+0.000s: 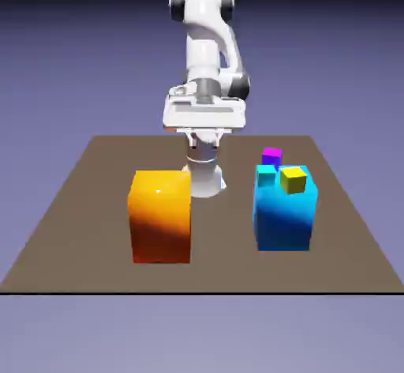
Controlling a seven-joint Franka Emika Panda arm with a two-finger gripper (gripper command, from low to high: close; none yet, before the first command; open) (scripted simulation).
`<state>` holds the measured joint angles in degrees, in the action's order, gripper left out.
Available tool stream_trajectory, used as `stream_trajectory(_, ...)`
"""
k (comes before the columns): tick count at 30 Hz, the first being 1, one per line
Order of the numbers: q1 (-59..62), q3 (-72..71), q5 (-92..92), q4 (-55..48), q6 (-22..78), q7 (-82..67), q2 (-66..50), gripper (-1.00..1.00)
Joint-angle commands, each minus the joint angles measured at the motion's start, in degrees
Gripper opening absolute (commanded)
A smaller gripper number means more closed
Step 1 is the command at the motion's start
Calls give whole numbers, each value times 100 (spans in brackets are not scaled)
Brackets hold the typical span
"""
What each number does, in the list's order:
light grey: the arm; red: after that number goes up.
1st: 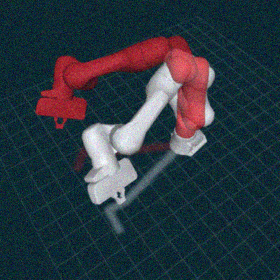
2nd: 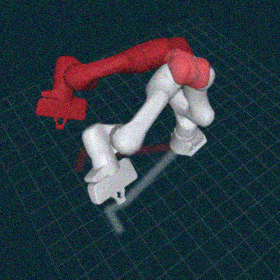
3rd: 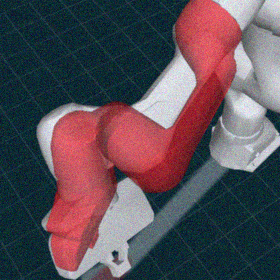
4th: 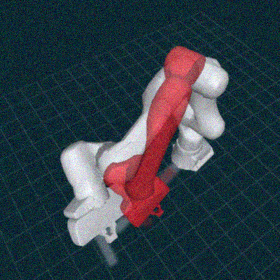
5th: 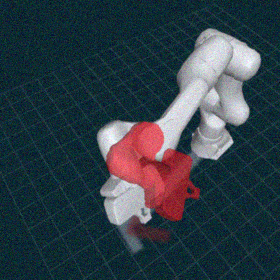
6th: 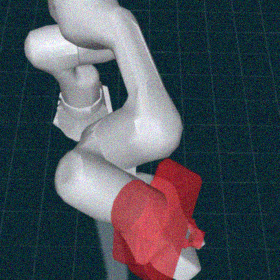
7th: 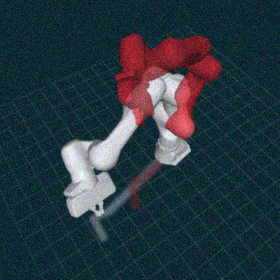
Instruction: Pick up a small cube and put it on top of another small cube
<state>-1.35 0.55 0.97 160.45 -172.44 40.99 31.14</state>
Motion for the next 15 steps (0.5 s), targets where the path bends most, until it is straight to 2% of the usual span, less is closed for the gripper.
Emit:
stream_trajectory(1,130,93,249,-55,-48,38,-120,0)
stream_trajectory(15,1959,1394,3738,-822,-731,570,-1799,0)
